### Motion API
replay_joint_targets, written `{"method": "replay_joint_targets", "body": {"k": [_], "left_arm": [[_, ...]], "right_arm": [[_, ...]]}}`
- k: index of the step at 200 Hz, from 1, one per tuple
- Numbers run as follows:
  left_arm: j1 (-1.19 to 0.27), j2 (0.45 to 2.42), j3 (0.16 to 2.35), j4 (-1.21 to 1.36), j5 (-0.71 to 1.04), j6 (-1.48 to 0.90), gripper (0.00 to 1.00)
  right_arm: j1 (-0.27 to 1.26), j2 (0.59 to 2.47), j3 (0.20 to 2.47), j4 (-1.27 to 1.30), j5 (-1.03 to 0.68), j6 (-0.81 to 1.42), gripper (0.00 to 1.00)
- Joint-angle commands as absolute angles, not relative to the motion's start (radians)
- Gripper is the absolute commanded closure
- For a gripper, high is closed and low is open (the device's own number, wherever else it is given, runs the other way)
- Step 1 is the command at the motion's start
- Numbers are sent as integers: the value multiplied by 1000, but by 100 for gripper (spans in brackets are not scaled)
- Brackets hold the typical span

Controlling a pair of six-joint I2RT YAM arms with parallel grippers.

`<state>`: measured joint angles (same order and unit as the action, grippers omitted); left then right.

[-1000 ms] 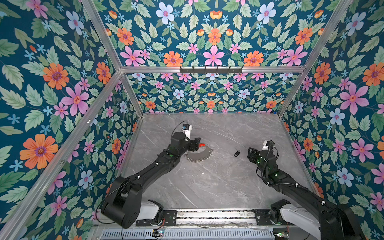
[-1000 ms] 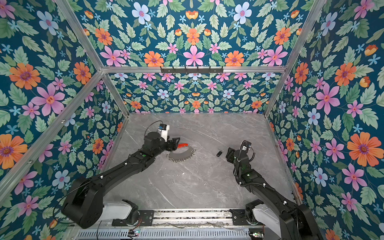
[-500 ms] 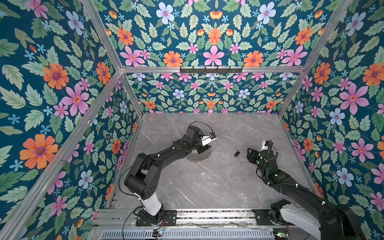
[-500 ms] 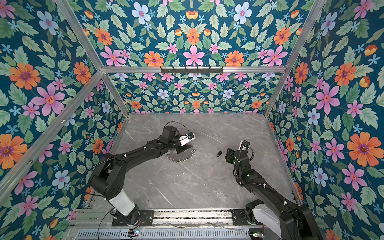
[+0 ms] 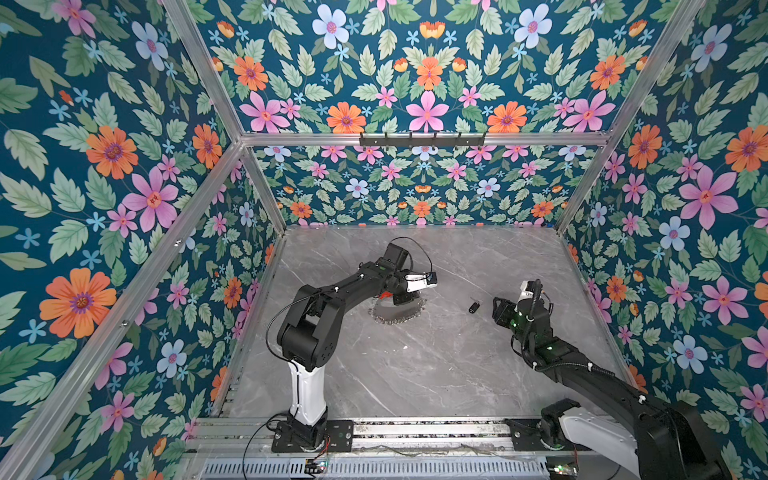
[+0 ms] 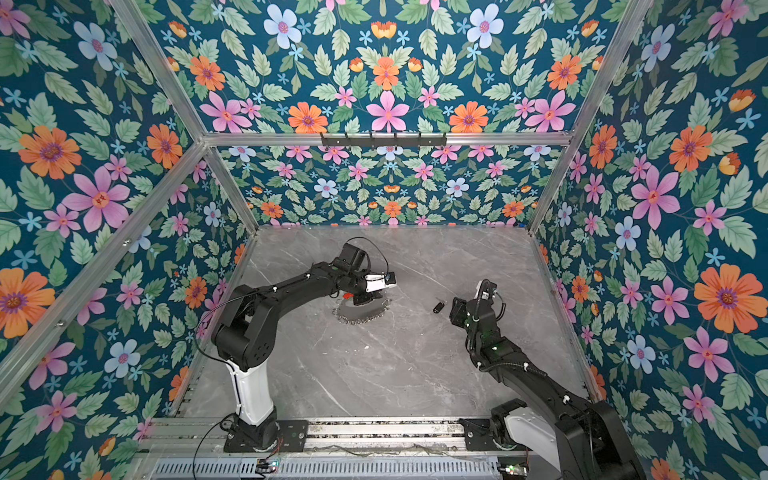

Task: Put the keys on the keyring
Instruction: 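Close the left gripper on the keyring plate's rim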

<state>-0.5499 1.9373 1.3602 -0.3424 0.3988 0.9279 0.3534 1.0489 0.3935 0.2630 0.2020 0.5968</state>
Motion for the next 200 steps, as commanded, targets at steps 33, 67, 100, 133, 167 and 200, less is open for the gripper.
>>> {"method": "replay_joint_targets", "body": {"k": [33, 67, 100, 133, 167, 200], "left_arm": [[-559, 1962, 1369, -364, 351, 999, 77], [-582, 1957, 1338, -312, 319, 992, 80], [-599, 1972, 1340, -278, 298, 993, 86], [-617, 2008, 1391, -281, 269, 994, 88], [-617, 2022, 1406, -268, 230, 988, 89], [-618, 2032, 1406, -263, 219, 971, 89]], "right_arm": [[354, 1008, 386, 289, 193, 589, 44], [354, 1030, 391, 302, 176, 592, 44], [354, 1027, 392, 294, 178, 594, 44], [354, 1004, 385, 295, 185, 591, 44], [354, 991, 382, 295, 181, 591, 44], [354, 988, 379, 301, 179, 589, 44]]}}
